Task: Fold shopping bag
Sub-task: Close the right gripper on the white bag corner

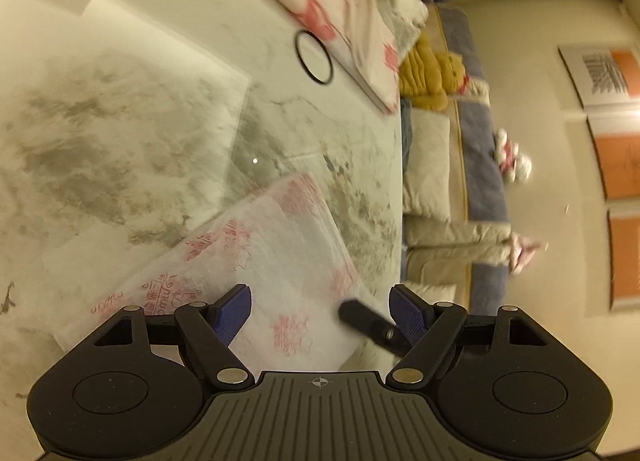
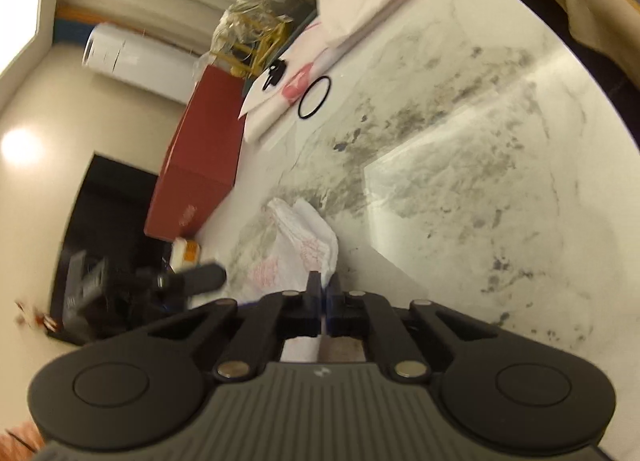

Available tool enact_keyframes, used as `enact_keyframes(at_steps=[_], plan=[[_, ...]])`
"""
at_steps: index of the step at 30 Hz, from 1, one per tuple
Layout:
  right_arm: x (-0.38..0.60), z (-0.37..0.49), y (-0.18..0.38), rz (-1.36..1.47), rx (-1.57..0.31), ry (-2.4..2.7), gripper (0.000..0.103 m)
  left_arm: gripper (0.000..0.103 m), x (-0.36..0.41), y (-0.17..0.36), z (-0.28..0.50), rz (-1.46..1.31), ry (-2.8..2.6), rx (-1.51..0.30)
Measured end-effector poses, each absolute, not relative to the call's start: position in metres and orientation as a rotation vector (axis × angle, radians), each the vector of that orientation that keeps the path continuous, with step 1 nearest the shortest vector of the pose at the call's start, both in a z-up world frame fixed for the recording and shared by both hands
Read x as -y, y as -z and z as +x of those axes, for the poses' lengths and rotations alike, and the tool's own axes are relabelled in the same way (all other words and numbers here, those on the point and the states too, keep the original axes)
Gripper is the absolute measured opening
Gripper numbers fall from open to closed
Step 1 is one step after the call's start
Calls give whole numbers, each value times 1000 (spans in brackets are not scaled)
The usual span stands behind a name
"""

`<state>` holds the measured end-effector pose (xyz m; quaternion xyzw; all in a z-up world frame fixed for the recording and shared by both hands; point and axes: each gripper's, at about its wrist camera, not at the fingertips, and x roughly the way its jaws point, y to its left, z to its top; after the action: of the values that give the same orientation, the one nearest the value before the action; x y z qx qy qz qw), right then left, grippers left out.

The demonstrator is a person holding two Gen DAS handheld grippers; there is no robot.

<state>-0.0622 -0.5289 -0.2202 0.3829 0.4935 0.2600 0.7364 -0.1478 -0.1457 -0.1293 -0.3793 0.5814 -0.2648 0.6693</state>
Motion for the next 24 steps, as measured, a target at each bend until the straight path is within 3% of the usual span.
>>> enact_keyframes(at_steps=[8, 10, 12, 14, 16, 17, 18, 21, 24], plan=[[497, -76, 183, 440, -1018, -627, 2, 77, 143, 146, -143, -1139, 547, -1265], [493, -77, 184, 440, -1031, -634, 8, 77, 146, 150, -140, -1156, 520, -1267], [492, -78, 188, 471, -1048, -644, 26, 77, 149, 154, -137, -1164, 495, -1267], [491, -80, 191, 496, -1064, -653, 30, 77, 150, 154, -136, -1143, 490, -1259], [486, -83, 193, 485, -1068, -661, 25, 77, 150, 153, -136, -1128, 487, -1258], [484, -85, 192, 459, -1060, -658, 9, 77, 150, 153, -135, -1126, 486, -1258], [481, -86, 190, 426, -1050, -652, 1, 77, 149, 154, -135, -1131, 486, -1259], [471, -91, 181, 304, -992, -656, 0, 77, 144, 155, -135, -1165, 476, -1255], [448, -109, 170, -5, -892, -722, 0, 77, 139, 154, -137, -1168, 465, -1249]])
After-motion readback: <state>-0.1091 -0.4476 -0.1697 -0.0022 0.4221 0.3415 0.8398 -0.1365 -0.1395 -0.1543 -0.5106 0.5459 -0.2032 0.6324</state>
